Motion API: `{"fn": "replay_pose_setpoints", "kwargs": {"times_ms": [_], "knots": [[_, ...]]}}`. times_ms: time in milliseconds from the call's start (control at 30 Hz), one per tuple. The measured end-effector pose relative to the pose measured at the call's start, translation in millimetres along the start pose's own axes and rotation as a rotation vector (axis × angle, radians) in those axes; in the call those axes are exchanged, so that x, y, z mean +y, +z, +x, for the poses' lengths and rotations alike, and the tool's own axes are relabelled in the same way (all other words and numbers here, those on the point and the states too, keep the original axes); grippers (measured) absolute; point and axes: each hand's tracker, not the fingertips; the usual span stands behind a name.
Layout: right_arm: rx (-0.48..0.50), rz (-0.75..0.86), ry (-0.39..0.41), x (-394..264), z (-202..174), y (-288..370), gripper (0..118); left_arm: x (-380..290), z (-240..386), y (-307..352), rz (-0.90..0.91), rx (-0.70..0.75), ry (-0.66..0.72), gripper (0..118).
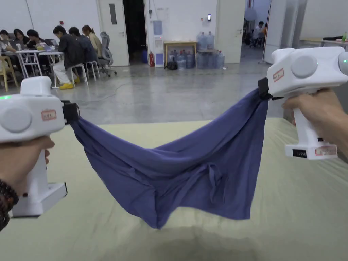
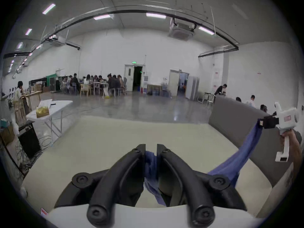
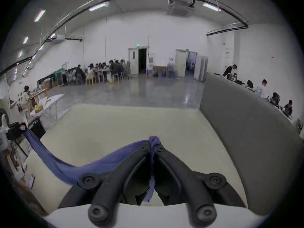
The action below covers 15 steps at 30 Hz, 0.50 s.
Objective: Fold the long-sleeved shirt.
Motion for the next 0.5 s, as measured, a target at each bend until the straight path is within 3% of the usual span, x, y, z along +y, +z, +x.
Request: {"fn": "replay_pose_setpoints", "kwargs": {"times_ms": [200,300,500], "knots": [[-0.066,0.042,0.017,83,3,-40,4,83,0,-70,0.043,0.058,-0.025,9],[-0.092,0.099,-0.032,125,4,-50,4,121,3,-98,0.039,0.091,-0.018,9],[-0.143,0.198,-0.03,190,2,-46,4,194,12,-111,0.154,0.098,-0.012,9]]}}
